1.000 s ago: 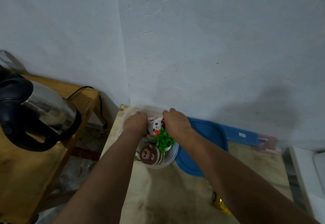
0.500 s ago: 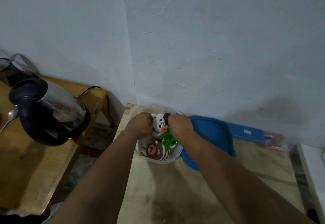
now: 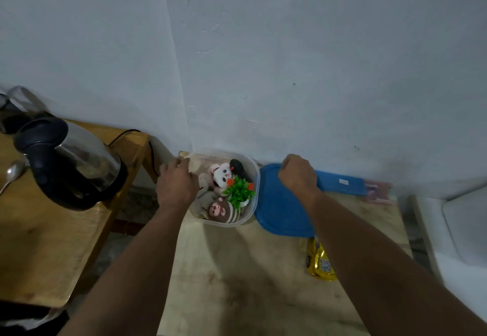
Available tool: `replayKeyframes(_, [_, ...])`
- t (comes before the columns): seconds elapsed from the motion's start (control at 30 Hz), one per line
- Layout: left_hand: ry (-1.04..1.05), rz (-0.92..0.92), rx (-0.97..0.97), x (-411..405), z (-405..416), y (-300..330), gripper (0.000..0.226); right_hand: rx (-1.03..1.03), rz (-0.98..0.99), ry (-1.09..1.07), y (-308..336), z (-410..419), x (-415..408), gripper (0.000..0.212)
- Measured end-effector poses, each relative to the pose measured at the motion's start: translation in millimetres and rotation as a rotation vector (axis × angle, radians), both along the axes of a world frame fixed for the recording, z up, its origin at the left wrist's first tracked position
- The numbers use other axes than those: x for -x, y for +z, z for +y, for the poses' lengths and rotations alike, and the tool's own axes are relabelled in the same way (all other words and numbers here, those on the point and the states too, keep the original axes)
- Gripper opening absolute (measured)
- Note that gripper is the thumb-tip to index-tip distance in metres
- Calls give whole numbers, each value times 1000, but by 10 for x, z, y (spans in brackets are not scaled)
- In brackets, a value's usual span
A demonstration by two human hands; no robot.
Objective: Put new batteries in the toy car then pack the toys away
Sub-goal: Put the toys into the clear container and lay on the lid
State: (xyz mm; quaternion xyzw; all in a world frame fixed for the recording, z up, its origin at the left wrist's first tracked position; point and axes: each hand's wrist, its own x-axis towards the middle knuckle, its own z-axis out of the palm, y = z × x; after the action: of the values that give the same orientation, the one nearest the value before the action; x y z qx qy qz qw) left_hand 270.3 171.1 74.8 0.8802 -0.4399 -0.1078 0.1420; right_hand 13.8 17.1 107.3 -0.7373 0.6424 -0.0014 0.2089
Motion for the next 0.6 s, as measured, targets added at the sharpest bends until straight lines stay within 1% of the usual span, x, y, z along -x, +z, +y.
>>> replayKeyframes(0.07, [86, 33, -44, 20, 131, -32, 43, -49, 15, -113, -71, 29, 308, 28])
replayKeyframes(0.23, [239, 190, -71, 54, 285, -162, 25, -254, 118, -421, -291, 89, 850, 79])
replayKeyframes(0.27, [257, 207, -66, 69, 292, -182, 24, -283, 128, -453, -330, 109, 900, 84])
replayKeyframes(0.33, [308, 240, -49, 103, 292, -211, 29, -307, 120, -485, -413, 141, 947, 83])
replayKeyframes(0.43, [347, 284, -30, 123, 303, -224, 44, -312, 92, -492, -454, 166, 956, 77])
replayKeyframes(0.53, [351, 291, -27, 111, 314, -232, 44, -262, 28, -500, -466, 128, 1015, 55])
replayKeyframes(0.6, [361, 309, -34, 121, 317, -227, 46, -183, -101, -456, -433, 90, 1062, 38])
